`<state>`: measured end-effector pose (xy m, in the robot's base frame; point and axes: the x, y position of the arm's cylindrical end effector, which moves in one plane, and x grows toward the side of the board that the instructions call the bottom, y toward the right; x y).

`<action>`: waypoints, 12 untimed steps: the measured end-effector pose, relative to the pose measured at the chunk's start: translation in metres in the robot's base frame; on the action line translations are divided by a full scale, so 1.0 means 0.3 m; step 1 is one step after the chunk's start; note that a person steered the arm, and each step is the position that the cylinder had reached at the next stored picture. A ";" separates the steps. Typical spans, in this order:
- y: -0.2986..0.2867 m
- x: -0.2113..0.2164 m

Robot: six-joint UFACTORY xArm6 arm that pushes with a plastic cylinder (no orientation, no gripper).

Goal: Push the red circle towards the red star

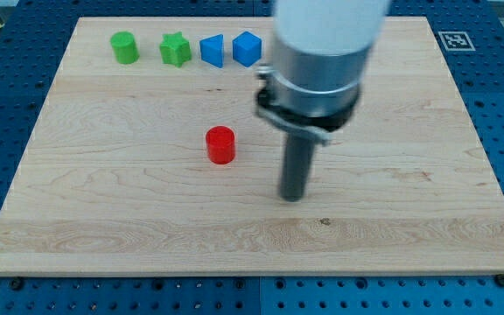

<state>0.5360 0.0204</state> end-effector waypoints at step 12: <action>0.491 -0.348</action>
